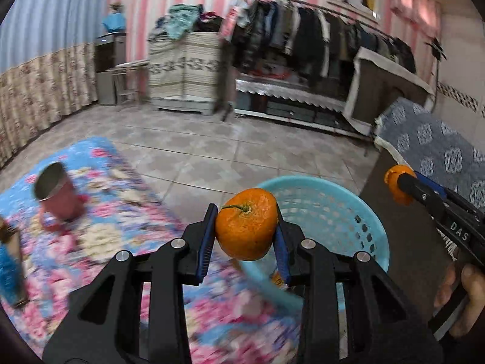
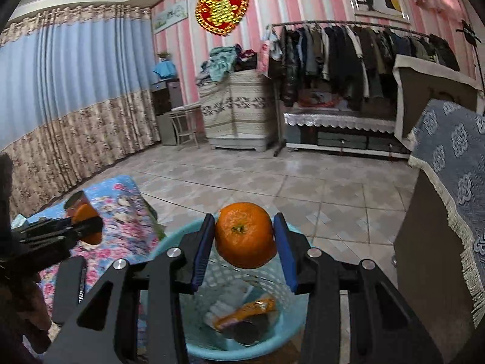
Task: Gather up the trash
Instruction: 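Carry both oranges with both grippers over the light-blue basket, then open the right gripper dropping its orange while the left gripper drops its orange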
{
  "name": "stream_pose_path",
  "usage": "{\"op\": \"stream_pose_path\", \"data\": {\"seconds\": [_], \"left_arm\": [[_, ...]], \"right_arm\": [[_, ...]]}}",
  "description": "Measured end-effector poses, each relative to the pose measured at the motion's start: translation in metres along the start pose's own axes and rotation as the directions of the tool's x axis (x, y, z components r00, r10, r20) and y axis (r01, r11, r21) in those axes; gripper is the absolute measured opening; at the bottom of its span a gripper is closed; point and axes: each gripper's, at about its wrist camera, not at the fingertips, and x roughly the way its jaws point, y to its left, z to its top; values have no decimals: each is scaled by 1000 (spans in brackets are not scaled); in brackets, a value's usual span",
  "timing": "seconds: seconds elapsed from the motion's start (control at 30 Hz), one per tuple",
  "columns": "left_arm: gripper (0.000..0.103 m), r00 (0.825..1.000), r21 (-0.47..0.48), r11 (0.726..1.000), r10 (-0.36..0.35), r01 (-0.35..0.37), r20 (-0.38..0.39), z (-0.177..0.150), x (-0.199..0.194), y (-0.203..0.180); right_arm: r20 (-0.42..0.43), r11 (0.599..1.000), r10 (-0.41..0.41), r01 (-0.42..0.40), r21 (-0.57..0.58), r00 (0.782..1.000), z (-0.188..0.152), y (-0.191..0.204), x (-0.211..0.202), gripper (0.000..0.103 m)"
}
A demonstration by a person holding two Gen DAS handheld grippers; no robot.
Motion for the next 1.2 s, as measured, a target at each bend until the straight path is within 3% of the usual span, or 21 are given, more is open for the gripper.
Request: {"op": "stream_pose_path", "data": {"seconds": [0.17, 0.37, 0.43, 0.47, 0.5, 0.53, 0.73, 0.87, 1.0, 1.2], "left_arm": [[33, 999, 6, 999, -31, 32, -32, 2, 48, -23], [38, 998, 48, 999, -15, 18, -59, -2, 77, -40], [46, 998, 66, 998, -5, 9, -60, 0, 84, -45], [58, 999, 69, 998, 2, 1, -54, 2, 84, -44], [69, 999, 65, 998, 12, -9, -40, 5, 82, -44], [72, 999, 61, 998, 15, -13, -32, 6, 81, -43], [84, 998, 10, 998, 64, -64, 8, 23, 63, -22], [95, 989, -26, 990, 138, -137, 58, 28, 40, -2], [97, 980, -78, 981, 182, -176, 81, 29, 13, 18], [98, 964, -70, 968, 249, -243, 89, 24, -27, 35]], "right_arm": [[-23, 999, -39, 40, 37, 999, -8, -29, 11, 40], [-61, 995, -62, 66, 71, 996, -22, -51, 25, 40], [-70, 994, -62, 68, 82, 996, -26, -53, 28, 40], [-74, 994, -62, 68, 84, 995, -27, -53, 29, 40], [-78, 994, -61, 67, 84, 995, -29, -52, 30, 40], [-81, 994, -59, 66, 84, 995, -30, -51, 31, 40], [-94, 997, -40, 47, 69, 995, -33, -37, 35, 40], [-103, 998, -23, 29, 55, 994, -35, -24, 42, 40], [-116, 999, -14, 18, 36, 993, -38, -5, 53, 40], [-132, 1000, -23, 24, 7, 991, -37, 13, 69, 42]]}}
